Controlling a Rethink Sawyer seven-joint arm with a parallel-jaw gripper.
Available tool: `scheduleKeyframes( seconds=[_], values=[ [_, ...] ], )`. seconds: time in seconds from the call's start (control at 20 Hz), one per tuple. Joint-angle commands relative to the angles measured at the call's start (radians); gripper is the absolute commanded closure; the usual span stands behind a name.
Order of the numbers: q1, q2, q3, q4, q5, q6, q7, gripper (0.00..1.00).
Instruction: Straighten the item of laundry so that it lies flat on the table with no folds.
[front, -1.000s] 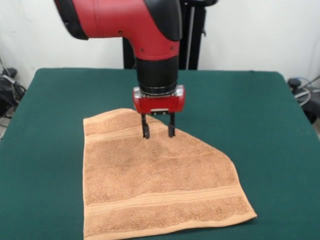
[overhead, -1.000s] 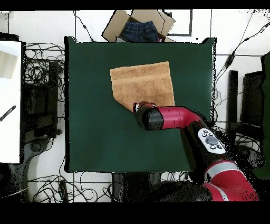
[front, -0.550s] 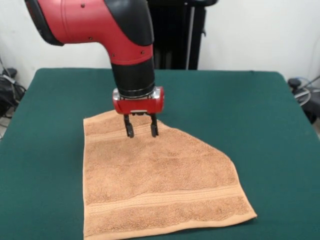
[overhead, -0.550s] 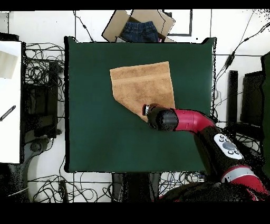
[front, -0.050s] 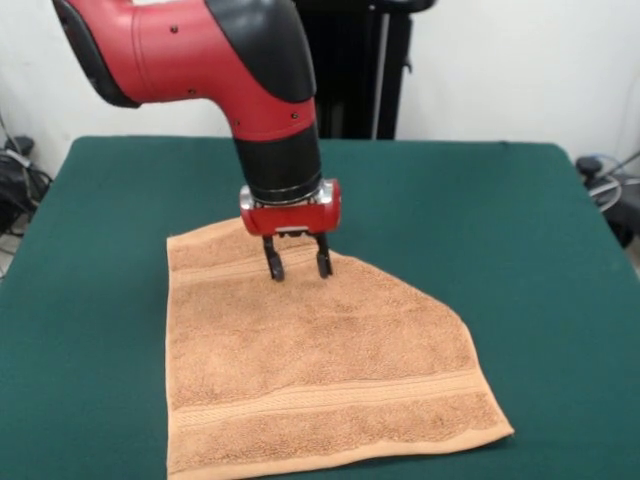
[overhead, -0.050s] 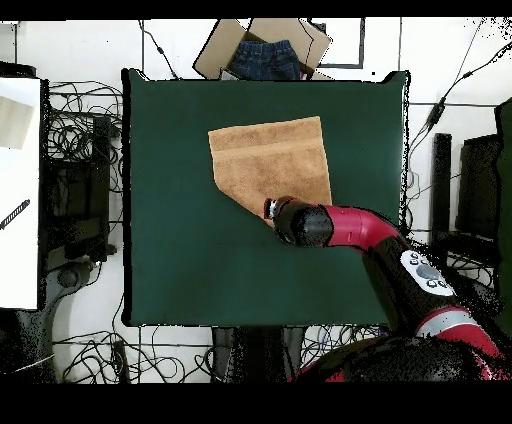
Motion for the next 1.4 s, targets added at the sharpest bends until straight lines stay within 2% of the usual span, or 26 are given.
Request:
scheduleKeyframes(
  seconds=[0.05,0.35,0.7,0.95,1.4],
  values=[
    [0.009,0.027,0.083,-0.017,-0.072,0.106,-0.162,0.00],
    [0.043,-0.107,0.041,0.014,-0.062,0.225,-0.166,0.00],
    [0.031,-0.178,0.042,0.035,-0.060,0.304,-0.173,0.00],
    [0.003,-0.160,0.058,0.043,-0.071,0.289,-0.171,0.00],
    [0.009,-0.109,0.051,0.039,-0.091,0.228,-0.133,0.00]
  ],
)
